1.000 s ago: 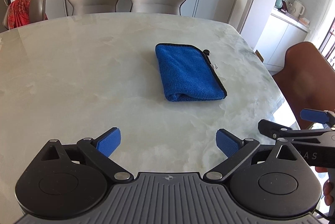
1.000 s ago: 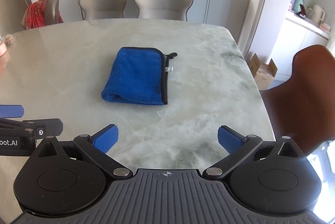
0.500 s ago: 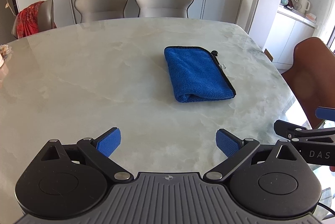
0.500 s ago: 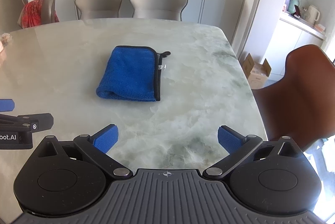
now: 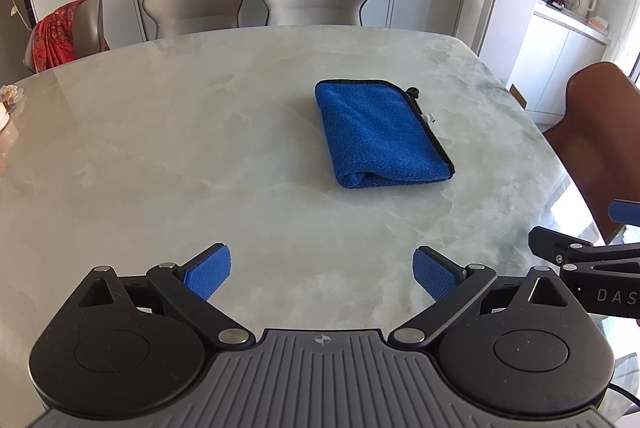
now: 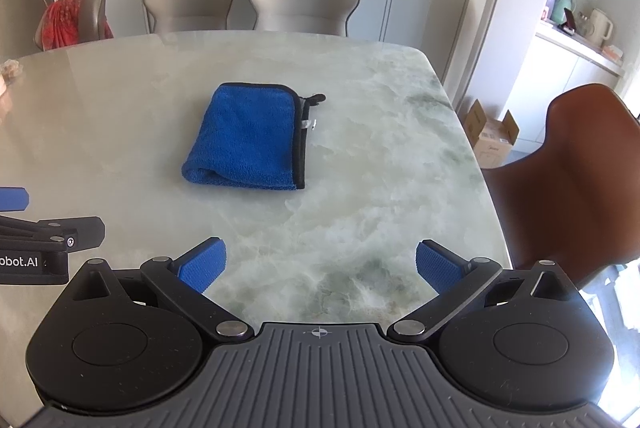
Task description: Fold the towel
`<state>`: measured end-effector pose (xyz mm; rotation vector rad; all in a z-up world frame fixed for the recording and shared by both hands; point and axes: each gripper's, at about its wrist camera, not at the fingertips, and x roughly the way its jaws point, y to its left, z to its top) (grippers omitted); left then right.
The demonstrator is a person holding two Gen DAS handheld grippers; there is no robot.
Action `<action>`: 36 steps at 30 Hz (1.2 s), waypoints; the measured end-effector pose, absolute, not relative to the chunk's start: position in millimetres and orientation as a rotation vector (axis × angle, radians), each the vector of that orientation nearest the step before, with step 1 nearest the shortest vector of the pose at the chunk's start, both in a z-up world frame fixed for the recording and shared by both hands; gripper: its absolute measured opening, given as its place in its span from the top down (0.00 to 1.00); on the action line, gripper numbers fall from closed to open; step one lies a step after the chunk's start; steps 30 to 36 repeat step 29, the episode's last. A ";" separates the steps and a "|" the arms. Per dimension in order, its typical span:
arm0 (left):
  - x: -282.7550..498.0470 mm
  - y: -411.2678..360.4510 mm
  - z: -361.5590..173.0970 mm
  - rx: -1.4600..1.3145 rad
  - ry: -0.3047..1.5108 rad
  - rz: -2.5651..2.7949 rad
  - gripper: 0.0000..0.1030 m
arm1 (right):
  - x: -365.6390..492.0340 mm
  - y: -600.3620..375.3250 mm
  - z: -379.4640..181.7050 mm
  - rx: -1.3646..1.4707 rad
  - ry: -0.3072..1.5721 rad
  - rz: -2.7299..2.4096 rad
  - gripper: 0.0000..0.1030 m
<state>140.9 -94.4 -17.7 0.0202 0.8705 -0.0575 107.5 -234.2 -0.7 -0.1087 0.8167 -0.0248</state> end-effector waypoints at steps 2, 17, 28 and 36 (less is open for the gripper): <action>141.3 -94.4 -18.2 0.024 0.873 -0.055 0.02 | 107.9 -234.7 -0.9 -0.108 0.817 -0.025 0.01; 144.3 -93.1 -21.3 0.022 0.889 -0.059 0.02 | 111.7 -236.3 -2.9 -0.113 0.830 -0.024 0.01; 144.8 -95.4 -20.4 0.030 0.872 -0.074 0.02 | 115.0 -236.1 -4.6 -0.120 0.837 -0.023 0.01; 144.7 -95.5 -20.4 0.030 0.870 -0.076 0.02 | 115.1 -236.0 -4.8 -0.121 0.838 -0.023 0.01</action>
